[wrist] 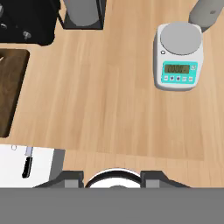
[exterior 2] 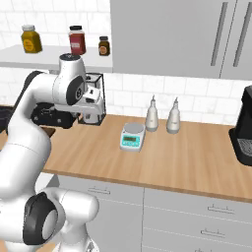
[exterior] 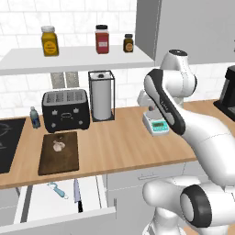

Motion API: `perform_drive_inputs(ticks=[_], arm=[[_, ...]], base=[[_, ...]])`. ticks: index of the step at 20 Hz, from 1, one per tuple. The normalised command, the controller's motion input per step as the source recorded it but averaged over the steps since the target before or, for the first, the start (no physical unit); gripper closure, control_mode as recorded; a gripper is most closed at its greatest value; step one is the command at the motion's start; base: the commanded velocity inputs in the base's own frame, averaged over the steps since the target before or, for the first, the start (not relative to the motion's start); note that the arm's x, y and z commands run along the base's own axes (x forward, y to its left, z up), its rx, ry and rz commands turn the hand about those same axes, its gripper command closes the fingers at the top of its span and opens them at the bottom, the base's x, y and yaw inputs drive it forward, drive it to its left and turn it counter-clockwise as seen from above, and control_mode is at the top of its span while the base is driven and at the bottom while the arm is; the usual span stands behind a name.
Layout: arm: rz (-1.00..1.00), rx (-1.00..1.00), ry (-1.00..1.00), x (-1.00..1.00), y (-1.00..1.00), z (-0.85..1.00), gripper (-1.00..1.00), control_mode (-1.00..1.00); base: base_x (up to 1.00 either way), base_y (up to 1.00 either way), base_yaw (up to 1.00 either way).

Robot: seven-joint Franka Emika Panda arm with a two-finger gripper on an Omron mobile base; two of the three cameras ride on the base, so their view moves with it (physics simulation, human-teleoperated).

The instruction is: Place the appropriate cutting tool for cutting the garlic skin on the cutting board.

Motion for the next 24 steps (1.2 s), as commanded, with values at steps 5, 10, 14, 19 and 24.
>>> perform_drive_inputs(ticks=[5, 10, 14, 19, 24], arm=[[0.00, 0.00, -0.09, -0.57, 0.05, -0.09, -1.00, -1.00], [0.00, 0.00, 0.04, -0.82, 0.70, -0.54, -1.00, -1.00], [0.00, 0.00, 0.16, -0.44, 0.84, -0.51, -1.00, -1.00], [-0.01, 0.00, 0.08, -0.16, 0.70, -0.48, -1.00, -1.00], [-0.07, 0.00, -0.02, -0.08, 0.52, -0.52, -1.00, -1.00]], base=[[0.00, 0.00, 0.00], [0.00, 0.00, 0.00], [0.00, 0.00, 0.00], [0.00, 0.00, 0.00], [0.00, 0.00, 0.00]])
